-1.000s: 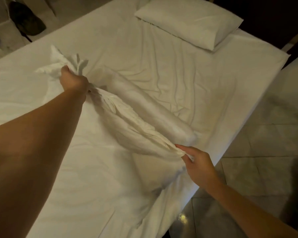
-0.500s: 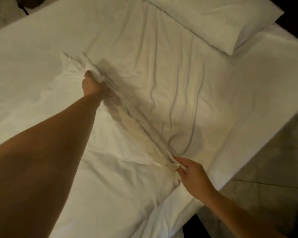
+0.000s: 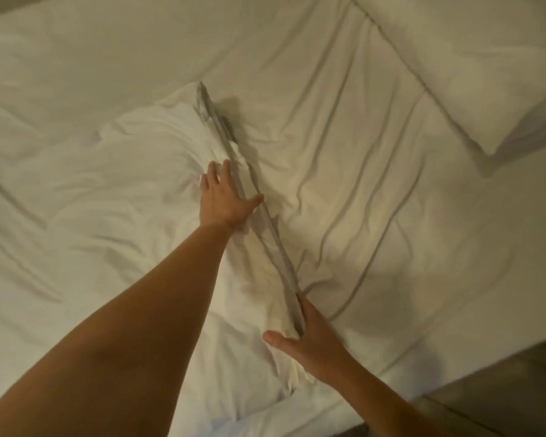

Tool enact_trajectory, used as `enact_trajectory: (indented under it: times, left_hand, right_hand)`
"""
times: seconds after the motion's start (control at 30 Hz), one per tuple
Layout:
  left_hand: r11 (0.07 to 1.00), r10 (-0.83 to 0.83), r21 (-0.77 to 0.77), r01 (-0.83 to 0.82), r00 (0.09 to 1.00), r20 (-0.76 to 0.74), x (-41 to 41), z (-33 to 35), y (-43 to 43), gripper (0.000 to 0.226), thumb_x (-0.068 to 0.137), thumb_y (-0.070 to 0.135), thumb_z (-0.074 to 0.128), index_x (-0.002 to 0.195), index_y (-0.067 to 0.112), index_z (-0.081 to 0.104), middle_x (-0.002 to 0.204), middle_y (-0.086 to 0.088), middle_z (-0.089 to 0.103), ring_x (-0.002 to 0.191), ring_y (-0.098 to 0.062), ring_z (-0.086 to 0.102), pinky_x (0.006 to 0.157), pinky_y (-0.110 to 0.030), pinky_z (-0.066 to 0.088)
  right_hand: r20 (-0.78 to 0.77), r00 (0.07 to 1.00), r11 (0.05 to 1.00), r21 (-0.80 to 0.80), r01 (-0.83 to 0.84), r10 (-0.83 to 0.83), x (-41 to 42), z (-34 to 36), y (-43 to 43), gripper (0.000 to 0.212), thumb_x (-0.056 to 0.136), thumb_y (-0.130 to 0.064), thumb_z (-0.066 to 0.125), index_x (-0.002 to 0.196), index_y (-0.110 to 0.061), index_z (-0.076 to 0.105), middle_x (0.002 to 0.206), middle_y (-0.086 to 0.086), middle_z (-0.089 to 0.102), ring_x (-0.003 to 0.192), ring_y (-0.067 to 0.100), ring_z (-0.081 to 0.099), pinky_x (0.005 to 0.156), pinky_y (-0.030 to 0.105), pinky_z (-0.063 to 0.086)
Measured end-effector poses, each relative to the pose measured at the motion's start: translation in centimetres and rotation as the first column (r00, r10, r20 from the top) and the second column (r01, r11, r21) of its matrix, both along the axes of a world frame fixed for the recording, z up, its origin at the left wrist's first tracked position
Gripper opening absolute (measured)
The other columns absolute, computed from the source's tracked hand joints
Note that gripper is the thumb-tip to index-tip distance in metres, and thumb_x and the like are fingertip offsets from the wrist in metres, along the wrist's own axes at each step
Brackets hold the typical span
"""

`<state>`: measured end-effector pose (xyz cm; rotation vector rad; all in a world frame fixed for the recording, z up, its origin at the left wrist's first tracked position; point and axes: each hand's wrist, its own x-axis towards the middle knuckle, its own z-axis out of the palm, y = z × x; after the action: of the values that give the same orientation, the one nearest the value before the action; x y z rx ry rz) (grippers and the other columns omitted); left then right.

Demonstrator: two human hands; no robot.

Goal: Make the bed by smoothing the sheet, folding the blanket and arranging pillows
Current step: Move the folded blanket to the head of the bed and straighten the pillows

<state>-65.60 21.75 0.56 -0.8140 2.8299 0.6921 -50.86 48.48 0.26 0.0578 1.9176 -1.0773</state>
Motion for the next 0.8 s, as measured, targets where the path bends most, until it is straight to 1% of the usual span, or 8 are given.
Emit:
enact_trajectory:
  times: [0.1, 0.2, 0.3, 0.4, 0.5, 0.57, 0.7, 0.8]
  left_hand:
    - [0.999, 0.027, -0.037, -0.026, 0.999, 0.022, -0.6, -0.7, -0.2, 0.118, 0.077, 0.075, 0.065, 0.162, 0.013, 0.011, 0.169, -0.017, 0.008, 0.158, -0.029, 0.0, 0.128, -0.044, 0.003]
    - [0.996, 0.081, -0.035, -0.078, 0.99, 0.115, -1.3, -1.9, -0.6, 0.129, 0.068, 0.083, 0.064, 0.163, 0.02, 0.003, 0.17, -0.014, 0.001, 0.157, -0.034, -0.002, 0.128, -0.047, 0.003]
    - [0.994, 0.095, -0.068, -0.084, 0.98, 0.172, -1.1, -2.9, 0.4, 0.129, 0.069, 0.077, 0.069, 0.162, 0.021, -0.002, 0.17, -0.012, -0.004, 0.156, -0.038, -0.002, 0.127, -0.05, 0.005]
    - [0.984, 0.117, -0.146, -0.099, 0.986, 0.118, -0.2, -2.5, 1.9, 0.121, 0.075, 0.068, 0.07, 0.163, 0.022, 0.001, 0.17, -0.012, 0.0, 0.156, -0.04, 0.004, 0.127, -0.051, 0.008]
    - [0.975, 0.133, -0.196, -0.106, 0.983, 0.13, 0.6, -1.6, 3.5, 0.117, 0.077, 0.068, 0.067, 0.162, 0.022, 0.002, 0.17, -0.014, 0.002, 0.155, -0.041, 0.009, 0.126, -0.053, 0.012]
    - [0.971, 0.154, -0.208, -0.121, 0.976, 0.152, 1.2, -0.9, 4.5, 0.116, 0.078, 0.068, 0.066, 0.162, 0.021, 0.002, 0.17, -0.015, 0.004, 0.153, -0.042, 0.013, 0.125, -0.052, 0.018]
    - [0.953, 0.209, -0.258, -0.159, 0.961, 0.179, 1.9, -0.1, 6.8, 0.118, 0.077, 0.069, 0.065, 0.162, 0.02, 0.0, 0.168, -0.015, 0.011, 0.15, -0.041, 0.02, 0.122, -0.051, 0.024]
    - [0.941, 0.24, -0.298, -0.162, 0.938, 0.25, 1.7, -0.4, 8.2, 0.119, 0.079, 0.068, 0.063, 0.162, 0.018, -0.006, 0.169, -0.016, 0.006, 0.151, -0.043, 0.017, 0.122, -0.053, 0.02]
  right_hand:
    - [-0.038, 0.999, 0.999, 0.037, -0.037, 0.039, -0.2, -1.0, -0.8, 0.12, 0.051, -0.084, 0.076, 0.151, -0.045, 0.024, 0.147, -0.021, 0.043, 0.133, 0.003, 0.045, 0.111, 0.034, 0.042]
    - [-0.064, 0.996, 0.996, 0.063, -0.065, 0.069, -0.3, -1.8, -1.1, 0.115, 0.052, -0.085, 0.074, 0.15, -0.044, 0.029, 0.142, -0.02, 0.049, 0.128, 0.002, 0.05, 0.107, 0.033, 0.046]
    - [-0.078, 0.994, 0.995, 0.065, -0.077, 0.082, -0.7, -1.4, -0.8, 0.105, 0.057, -0.079, 0.076, 0.146, -0.046, 0.033, 0.137, -0.024, 0.052, 0.125, -0.001, 0.051, 0.105, 0.029, 0.046]
    - [-0.007, 0.994, 0.994, 0.006, -0.107, 0.107, -2.1, 0.2, -0.4, 0.085, 0.063, -0.068, 0.081, 0.134, -0.058, 0.035, 0.126, -0.037, 0.051, 0.114, -0.015, 0.051, 0.101, 0.018, 0.044]
    - [0.103, 0.99, 0.995, -0.047, -0.091, 0.095, -4.1, 1.3, 0.6, 0.097, 0.061, -0.066, 0.085, 0.141, -0.054, 0.033, 0.132, -0.029, 0.054, 0.119, -0.006, 0.056, 0.102, 0.025, 0.049]
    - [0.108, 0.991, 0.996, -0.047, -0.079, 0.084, -5.4, 2.0, 1.2, 0.1, 0.061, -0.068, 0.084, 0.145, -0.052, 0.032, 0.136, -0.026, 0.05, 0.122, -0.003, 0.053, 0.101, 0.026, 0.049]
    - [0.011, 0.993, 0.993, 0.005, -0.119, 0.119, -9.0, 3.3, 3.0, 0.101, 0.062, -0.079, 0.075, 0.148, -0.05, 0.031, 0.146, -0.027, 0.041, 0.132, 0.001, 0.044, 0.106, 0.036, 0.048]
    - [-0.112, 0.959, 0.966, 0.052, -0.255, 0.259, -12.8, 3.9, 4.4, 0.096, 0.073, -0.078, 0.067, 0.152, -0.043, 0.026, 0.146, -0.029, 0.034, 0.137, -0.001, 0.036, 0.113, 0.029, 0.037]
